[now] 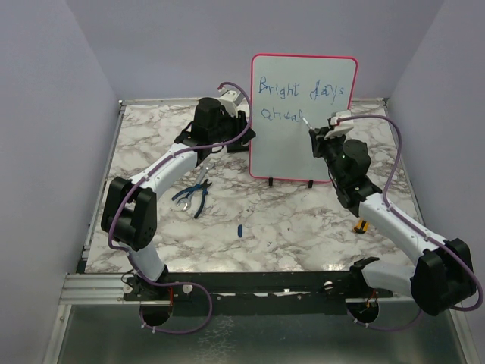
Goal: Write a sentence on the whiteboard
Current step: Pick up the sentence from the whiteboard.
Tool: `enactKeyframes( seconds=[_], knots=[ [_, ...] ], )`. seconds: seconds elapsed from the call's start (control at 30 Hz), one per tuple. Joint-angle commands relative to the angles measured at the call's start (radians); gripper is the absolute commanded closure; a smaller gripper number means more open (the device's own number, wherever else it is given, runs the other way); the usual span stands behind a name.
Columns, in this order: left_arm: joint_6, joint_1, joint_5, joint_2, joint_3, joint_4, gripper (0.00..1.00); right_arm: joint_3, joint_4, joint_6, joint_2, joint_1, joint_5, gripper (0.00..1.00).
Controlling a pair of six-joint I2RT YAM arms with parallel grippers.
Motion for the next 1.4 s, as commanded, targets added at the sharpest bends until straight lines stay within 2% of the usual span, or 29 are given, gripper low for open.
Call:
enactKeyframes(
  seconds=[0.0,0.5,1.37],
  knots=[
    [0.007,0.002,0.017,-0.020,0.010,0.005,0.66,0.044,0.028,-0.025,-0.002,-0.001,0.038,0.99],
    [0.008,0.002,0.017,-0.021,0.010,0.005,0.66,0.078,0.053,-0.043,0.016,-0.001,0.045,0.99],
    [0.006,0.001,0.019,-0.026,0.010,0.005,0.66,-0.030,-0.002,0.012,-0.030,-0.001,0.055,0.99]
  ],
)
